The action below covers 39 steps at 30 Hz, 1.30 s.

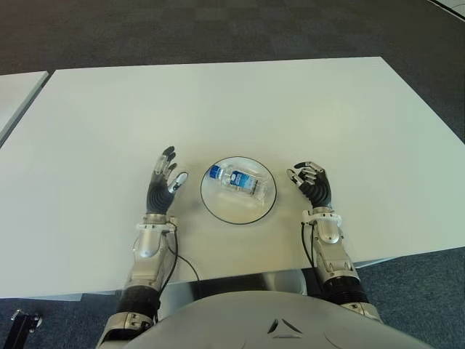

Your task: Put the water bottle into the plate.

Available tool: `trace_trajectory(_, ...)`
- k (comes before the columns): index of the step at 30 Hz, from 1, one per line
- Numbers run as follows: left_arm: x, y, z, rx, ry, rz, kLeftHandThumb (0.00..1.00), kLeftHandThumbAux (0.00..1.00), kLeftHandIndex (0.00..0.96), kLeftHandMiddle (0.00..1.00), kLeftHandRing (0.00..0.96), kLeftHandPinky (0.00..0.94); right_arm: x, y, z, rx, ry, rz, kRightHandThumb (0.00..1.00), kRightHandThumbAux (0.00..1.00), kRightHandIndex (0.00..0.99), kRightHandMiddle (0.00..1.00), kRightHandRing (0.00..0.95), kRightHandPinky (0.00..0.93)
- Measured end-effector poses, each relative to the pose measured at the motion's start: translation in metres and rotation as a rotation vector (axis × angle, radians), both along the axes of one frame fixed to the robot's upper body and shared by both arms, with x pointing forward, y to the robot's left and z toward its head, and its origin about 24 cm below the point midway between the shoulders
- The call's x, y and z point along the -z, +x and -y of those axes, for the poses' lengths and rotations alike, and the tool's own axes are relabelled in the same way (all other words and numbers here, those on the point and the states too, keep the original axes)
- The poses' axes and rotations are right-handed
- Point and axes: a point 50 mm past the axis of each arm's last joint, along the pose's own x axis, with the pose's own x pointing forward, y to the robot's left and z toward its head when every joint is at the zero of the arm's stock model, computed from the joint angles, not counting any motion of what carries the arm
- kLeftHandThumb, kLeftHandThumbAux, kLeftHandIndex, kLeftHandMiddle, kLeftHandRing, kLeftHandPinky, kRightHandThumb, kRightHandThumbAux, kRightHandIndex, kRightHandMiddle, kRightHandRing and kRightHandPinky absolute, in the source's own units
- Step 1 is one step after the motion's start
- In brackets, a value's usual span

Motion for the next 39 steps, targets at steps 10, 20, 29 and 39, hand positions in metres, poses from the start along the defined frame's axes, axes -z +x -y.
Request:
trace_trajectory(10,0.01,-0.004,-0.009,-0.173,0.029,-0.055,0.0,0.64,0.111,0.22,0.259,0.35,0.0,0.0,0.0,0.001,-0.001,0.0,0.701,0.731,0.436,0.74,0.725,0.702)
trace_trajectory(20,0.01,-0.005,-0.005,-0.311,-0.017,-0.065,0.066,0.844,0.348,0.408,0.432,0.456,0.0,0.0,0.0,0.001,-0.002,0.0,0.702,0.73,0.436,0.749,0.735,0.712)
trace_trajectory(29,0.01,-0.005,0.0,-0.378,-0.073,-0.081,0.651,0.731,0.424,0.507,0.507,0.509,0.0,0.0,0.0,0.0,-0.002,0.0,0.701,0.73,0.436,0.753,0.737,0.709)
trace_trajectory(39,0.01,-0.005,0.001,-0.39,-0.091,-0.091,0.701,0.717,0.432,0.623,0.611,0.611,0.0,0.0,-0.001,-0.004,-0.001,0.001,0.7,0.73,0.436,0.749,0.733,0.706)
